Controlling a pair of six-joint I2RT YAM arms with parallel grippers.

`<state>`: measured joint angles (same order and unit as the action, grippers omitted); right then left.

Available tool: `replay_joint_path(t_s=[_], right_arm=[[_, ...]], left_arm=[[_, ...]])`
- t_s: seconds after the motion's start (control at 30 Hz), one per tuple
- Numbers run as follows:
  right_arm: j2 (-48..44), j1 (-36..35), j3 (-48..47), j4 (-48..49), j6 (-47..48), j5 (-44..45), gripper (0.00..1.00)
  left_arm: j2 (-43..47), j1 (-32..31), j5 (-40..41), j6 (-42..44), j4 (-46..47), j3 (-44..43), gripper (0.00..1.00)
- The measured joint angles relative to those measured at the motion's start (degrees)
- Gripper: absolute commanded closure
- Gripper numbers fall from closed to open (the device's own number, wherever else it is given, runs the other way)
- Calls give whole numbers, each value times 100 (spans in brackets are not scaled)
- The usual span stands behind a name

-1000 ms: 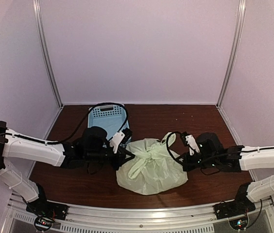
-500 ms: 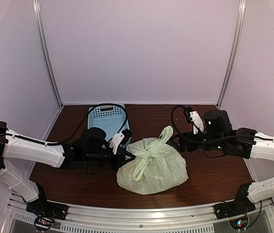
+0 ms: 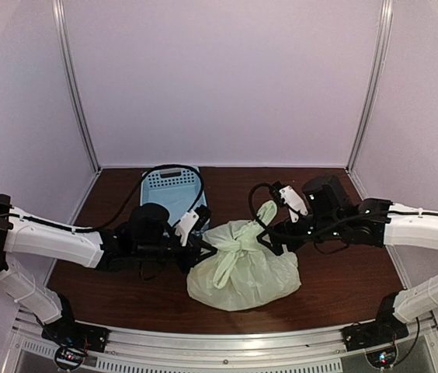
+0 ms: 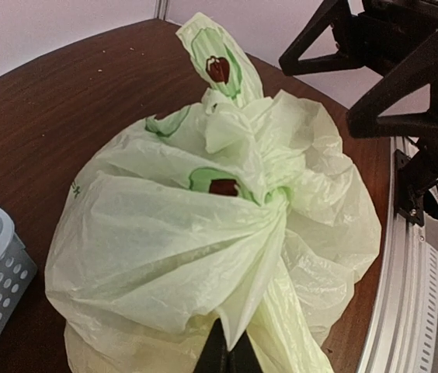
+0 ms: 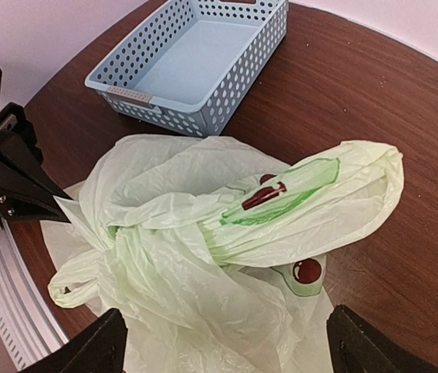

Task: Untie the knot of the plastic bag and take out the fruit
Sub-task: Untie the bag handles from the takeout bag.

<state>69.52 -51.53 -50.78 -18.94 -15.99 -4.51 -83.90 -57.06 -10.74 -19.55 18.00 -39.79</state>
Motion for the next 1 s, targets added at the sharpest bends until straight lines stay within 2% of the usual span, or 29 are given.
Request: replay_joint_path(t_s=[0.43, 0.73, 0.83, 0.9, 1.0], right_arm=[[621, -258, -326, -55, 313, -236, 8], [914, -511, -479, -59, 404, -81, 14], [970, -590, -514, -63, 400, 70, 20], [1021, -636, -538, -63, 382, 212, 28], [1134, -675, -564, -94, 372, 450, 47]], left_arm=[[0, 0, 2, -37, 0, -42, 100], [0, 0, 2, -48, -2, -94, 100], [0, 0, 2, -52, -2, -94, 100], [0, 0, 2, -52, -2, -94, 100], [0, 0, 2, -52, -2, -94, 100]])
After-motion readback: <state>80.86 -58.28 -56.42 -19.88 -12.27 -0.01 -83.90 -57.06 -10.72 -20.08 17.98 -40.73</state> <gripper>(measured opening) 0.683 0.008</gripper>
